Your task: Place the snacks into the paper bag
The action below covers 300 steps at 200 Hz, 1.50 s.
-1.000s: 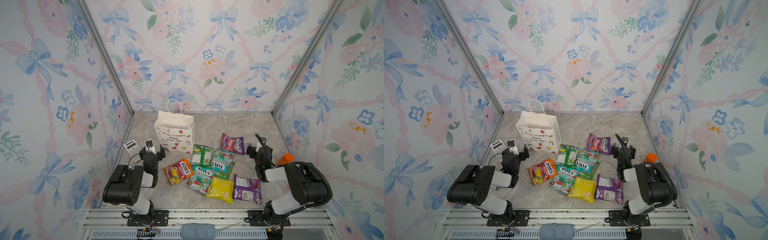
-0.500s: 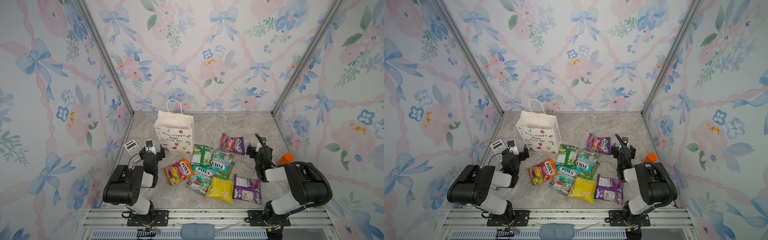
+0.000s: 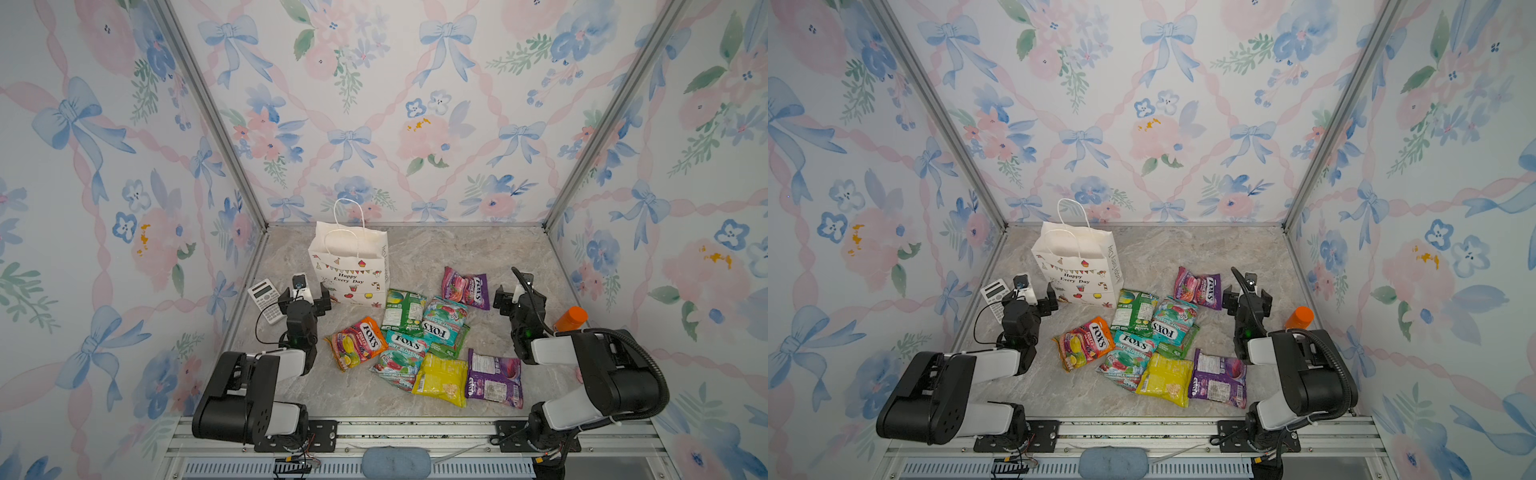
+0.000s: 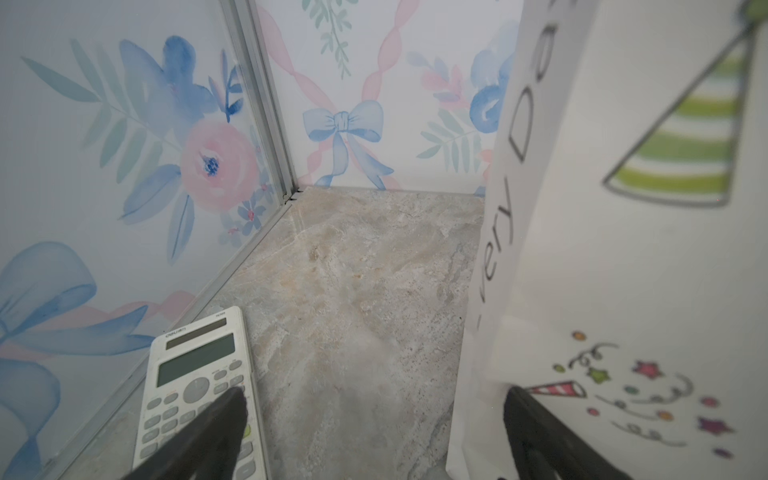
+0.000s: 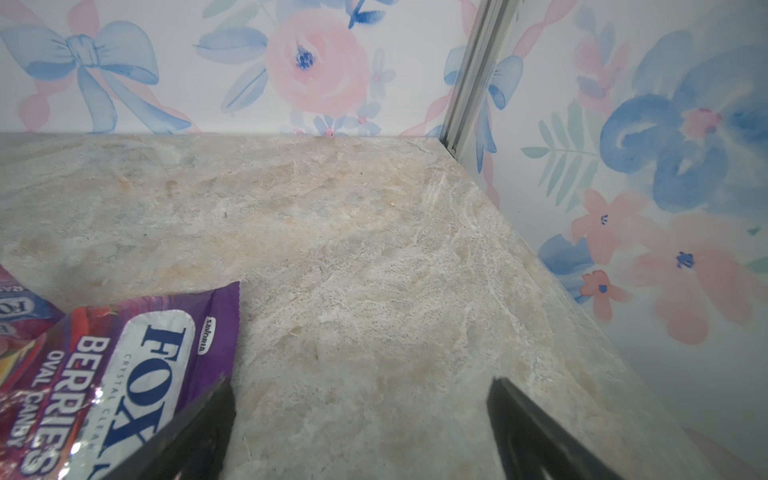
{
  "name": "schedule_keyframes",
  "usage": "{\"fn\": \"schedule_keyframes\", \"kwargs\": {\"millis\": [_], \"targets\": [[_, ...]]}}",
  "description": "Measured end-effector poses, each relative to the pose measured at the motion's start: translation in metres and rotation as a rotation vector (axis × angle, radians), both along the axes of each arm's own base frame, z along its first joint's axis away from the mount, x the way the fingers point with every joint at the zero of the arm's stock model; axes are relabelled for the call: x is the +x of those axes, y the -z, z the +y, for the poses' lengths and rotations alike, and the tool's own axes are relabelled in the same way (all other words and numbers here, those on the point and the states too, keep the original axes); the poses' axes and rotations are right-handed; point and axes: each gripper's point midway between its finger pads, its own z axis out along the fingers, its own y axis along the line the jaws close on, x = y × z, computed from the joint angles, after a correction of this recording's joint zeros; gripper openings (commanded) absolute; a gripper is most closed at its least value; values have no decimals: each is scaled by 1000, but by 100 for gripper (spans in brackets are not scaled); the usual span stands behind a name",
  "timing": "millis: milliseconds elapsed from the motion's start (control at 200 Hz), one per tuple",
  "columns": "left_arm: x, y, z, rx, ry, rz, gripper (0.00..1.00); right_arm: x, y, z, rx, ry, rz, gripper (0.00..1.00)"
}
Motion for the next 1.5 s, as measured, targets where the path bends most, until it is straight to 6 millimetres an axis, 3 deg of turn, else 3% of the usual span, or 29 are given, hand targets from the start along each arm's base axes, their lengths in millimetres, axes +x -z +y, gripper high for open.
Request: {"fn": "schedule_keyframes", "kwargs": {"millis": [75, 240, 320, 385, 485, 560, 700, 790, 925, 1055, 1180, 1315, 1500], "targets": [[-7, -18, 5, -34, -32, -44, 98, 5, -29, -2, 7, 22, -10, 97], [-27, -51, 17, -165, -103, -156, 98, 21, -146, 2, 225, 47, -204, 97], [-40, -66, 23, -252, -123, -226, 95, 18, -176, 6, 327, 6, -269, 97], [-47, -73, 30, -296, -137, -246, 91, 14, -172, 6, 377, 0, -249, 97], [-48, -89, 31, -329, -139, -214, 91, 10, -143, 10, 410, 16, -105, 97], [-47, -116, 27, -341, -120, -205, 88, 9, -133, 16, 409, 16, -16, 97], [-44, -172, 22, -363, -82, -200, 86, 7, -143, 47, 397, -61, 56, 97], [-33, -200, 16, -366, -40, -159, 82, 7, -147, 66, 380, -113, 90, 97], [6, -229, 4, -341, 30, -52, 75, 7, -138, 90, 356, -183, 163, 98], [47, -231, -3, -332, 97, 79, 71, 4, -122, 110, 348, -249, 244, 98], [75, -218, -14, -330, 160, 196, 64, -1, -112, 123, 348, -298, 297, 98], [91, -196, -22, -330, 199, 304, 54, -6, -110, 134, 351, -336, 319, 98], [103, -169, -28, -331, 222, 422, 50, -8, -107, 140, 354, -358, 342, 98]]}}
